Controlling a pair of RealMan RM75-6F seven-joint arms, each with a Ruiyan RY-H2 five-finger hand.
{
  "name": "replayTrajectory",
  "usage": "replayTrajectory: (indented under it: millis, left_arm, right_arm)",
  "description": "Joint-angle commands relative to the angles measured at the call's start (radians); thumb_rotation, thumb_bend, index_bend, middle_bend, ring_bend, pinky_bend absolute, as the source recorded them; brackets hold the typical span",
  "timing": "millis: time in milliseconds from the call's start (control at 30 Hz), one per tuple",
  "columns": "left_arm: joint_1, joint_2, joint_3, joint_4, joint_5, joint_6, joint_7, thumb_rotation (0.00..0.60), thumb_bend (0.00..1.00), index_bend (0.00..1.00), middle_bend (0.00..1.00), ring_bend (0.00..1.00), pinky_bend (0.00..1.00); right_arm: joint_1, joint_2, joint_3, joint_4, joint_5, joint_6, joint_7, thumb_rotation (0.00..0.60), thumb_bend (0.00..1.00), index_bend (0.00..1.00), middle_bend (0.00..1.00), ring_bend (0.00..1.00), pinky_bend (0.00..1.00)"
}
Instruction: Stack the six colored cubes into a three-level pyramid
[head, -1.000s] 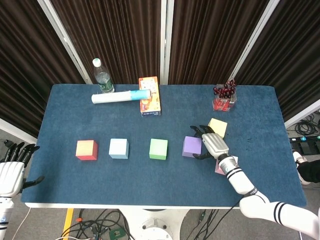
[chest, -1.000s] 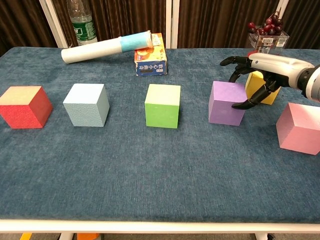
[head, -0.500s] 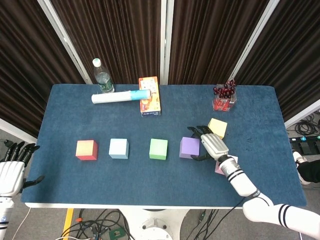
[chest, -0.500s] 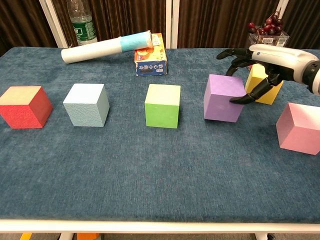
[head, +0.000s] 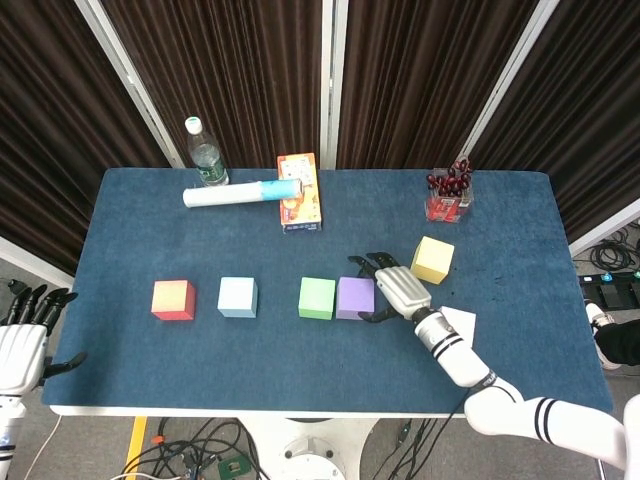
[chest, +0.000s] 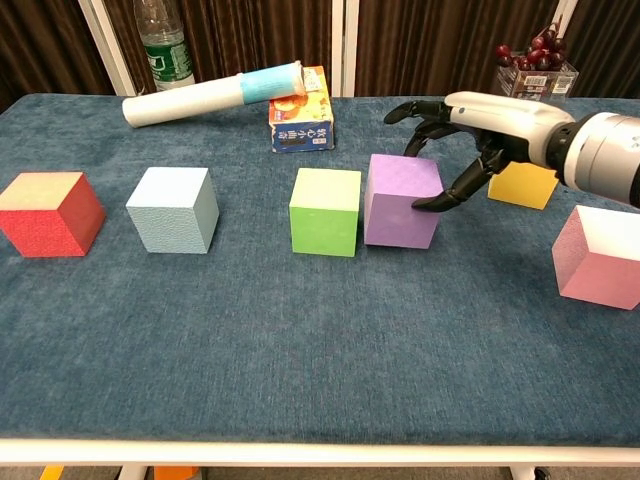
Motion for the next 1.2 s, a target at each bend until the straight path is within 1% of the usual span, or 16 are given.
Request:
replayTrajectory:
  millis: [33,433,1200]
  left_arm:
    - [0.001,-0.001,0.001,0.003,0.001,0.001,-0.003,0.6,0.0,0.18,0.15,0.05,0.06]
    - [0.003,-0.007,0.002,0.019,-0.003,-0.002,-0.019,0.6,0.0,0.18,0.15,0.05,0.06]
    - [0.002,-0.017,0.002,0.041,-0.006,-0.008,-0.041,0.6,0.0,0.18,0.15,0.05,0.06]
  right_arm:
    - [0.01,-0.012,0.0,0.007,0.015,-0.001,-0.022,0.6,0.19,0.1,0.37,0.06,0.02]
    - [0.03,-0.039,0.0,0.026,0.061,-0.009,-0.044,0.6,0.18,0.09,0.37,0.06,0.02]
    - [0.047,-0.051,-0.009,0.029,0.092,-0.011,-0.071,0.6,0.18,0.1,0.36,0.06,0.02]
